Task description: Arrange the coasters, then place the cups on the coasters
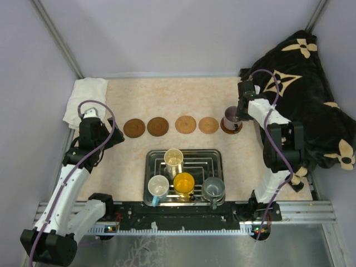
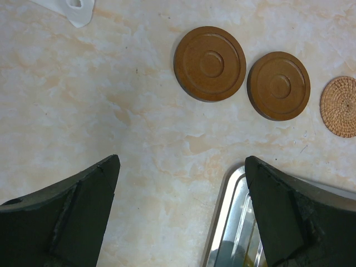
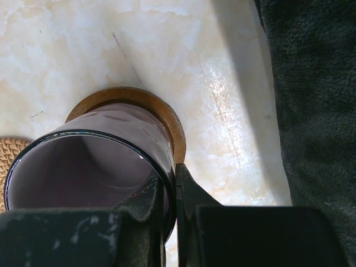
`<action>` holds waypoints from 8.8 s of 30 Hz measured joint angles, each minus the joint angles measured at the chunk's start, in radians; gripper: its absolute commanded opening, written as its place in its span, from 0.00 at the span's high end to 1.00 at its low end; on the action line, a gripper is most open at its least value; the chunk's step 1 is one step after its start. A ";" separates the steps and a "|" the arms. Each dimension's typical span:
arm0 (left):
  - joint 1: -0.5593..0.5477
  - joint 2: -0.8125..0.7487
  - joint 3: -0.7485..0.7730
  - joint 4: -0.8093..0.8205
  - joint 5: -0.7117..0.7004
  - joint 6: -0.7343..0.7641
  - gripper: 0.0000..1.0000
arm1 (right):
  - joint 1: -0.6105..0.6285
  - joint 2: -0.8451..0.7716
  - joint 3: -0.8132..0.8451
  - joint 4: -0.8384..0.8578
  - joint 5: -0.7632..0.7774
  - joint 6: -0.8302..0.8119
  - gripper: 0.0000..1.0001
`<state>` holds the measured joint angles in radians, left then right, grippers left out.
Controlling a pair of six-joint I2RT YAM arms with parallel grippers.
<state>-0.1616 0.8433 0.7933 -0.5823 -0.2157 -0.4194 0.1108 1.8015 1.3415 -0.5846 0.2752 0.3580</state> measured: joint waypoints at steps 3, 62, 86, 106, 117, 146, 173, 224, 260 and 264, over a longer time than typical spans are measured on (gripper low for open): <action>0.000 0.000 0.000 0.000 0.000 0.000 0.00 | -0.001 0.001 0.000 0.005 -0.007 -0.002 1.00; 0.000 -0.050 -0.007 -0.002 0.019 0.001 0.00 | 0.053 -0.394 -0.084 0.038 0.002 0.010 0.48; 0.000 -0.032 -0.026 0.036 0.187 0.024 0.00 | 0.762 -0.936 -0.595 -0.397 0.088 0.487 0.49; 0.000 -0.031 -0.028 0.036 0.193 0.024 0.00 | 0.937 -0.925 -0.626 -0.467 0.145 0.666 0.50; 0.000 -0.031 -0.036 0.036 0.192 0.024 0.00 | 0.941 -0.958 -0.526 -0.541 0.196 0.665 0.52; 0.000 -0.016 -0.037 0.037 0.182 0.019 0.00 | 1.066 -0.890 -0.705 -0.421 0.056 0.684 0.75; 0.000 -0.006 -0.047 0.044 0.182 0.015 0.00 | 1.067 -0.677 -0.476 -0.495 0.259 0.613 1.00; 0.000 0.084 -0.063 0.157 0.182 0.008 0.00 | 0.354 0.178 0.499 -0.347 0.106 -0.332 1.00; 0.000 0.113 -0.063 0.164 0.182 0.009 0.00 | 0.293 0.272 0.418 -0.266 0.064 -0.332 1.00; 0.000 0.113 -0.063 0.165 0.182 0.009 0.00 | 0.291 0.280 0.412 -0.270 0.066 -0.332 1.00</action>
<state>-0.1616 0.9558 0.7300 -0.4175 -0.0338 -0.4103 0.4015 2.0811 1.7535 -0.8547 0.3408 0.0265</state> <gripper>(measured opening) 0.997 0.105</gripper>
